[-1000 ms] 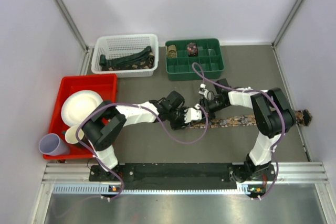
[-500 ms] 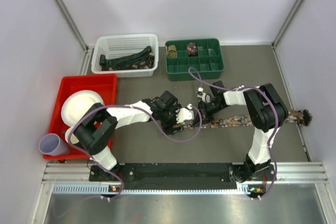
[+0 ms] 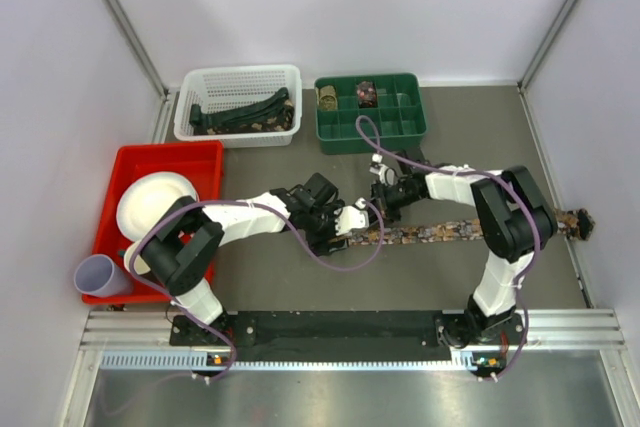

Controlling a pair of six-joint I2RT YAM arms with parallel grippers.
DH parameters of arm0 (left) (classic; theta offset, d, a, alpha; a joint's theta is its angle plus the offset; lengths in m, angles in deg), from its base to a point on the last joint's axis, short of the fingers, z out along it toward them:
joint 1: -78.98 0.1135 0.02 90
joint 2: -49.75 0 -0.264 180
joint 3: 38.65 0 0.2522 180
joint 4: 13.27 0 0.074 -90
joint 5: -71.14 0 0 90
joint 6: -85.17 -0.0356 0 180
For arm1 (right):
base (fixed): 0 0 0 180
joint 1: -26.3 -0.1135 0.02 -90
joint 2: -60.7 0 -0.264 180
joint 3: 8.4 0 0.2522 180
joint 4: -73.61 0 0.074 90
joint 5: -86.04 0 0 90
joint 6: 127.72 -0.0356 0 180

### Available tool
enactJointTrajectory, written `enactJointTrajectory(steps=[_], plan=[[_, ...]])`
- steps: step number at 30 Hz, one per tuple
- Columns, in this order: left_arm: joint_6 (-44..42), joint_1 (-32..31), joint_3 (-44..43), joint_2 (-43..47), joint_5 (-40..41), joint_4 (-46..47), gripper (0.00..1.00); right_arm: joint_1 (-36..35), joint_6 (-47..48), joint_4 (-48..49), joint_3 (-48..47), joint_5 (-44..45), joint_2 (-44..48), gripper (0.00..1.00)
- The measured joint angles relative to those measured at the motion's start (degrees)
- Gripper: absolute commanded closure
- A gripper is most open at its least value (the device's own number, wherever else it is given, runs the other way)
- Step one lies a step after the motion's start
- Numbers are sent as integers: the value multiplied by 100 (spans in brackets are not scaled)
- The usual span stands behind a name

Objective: Roll the ties
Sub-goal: Roll the tie at the center of the board.

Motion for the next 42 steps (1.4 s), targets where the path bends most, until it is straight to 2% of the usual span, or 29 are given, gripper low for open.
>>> enactJointTrajectory(steps=[9, 16, 33, 42], plan=[[7, 0, 2, 0, 42, 26, 41, -199, -92, 223, -50, 238, -575, 100], [22, 0, -2, 2, 31, 24, 53, -205, -44, 85, -153, 319, -605, 100], [564, -48, -1071, -199, -702, 20, 59, -205, 0, -199, -358, 363, -715, 100], [525, -234, -1132, -741, -739, 46, 61, -190, 219, -533, -433, 671, -525, 91]])
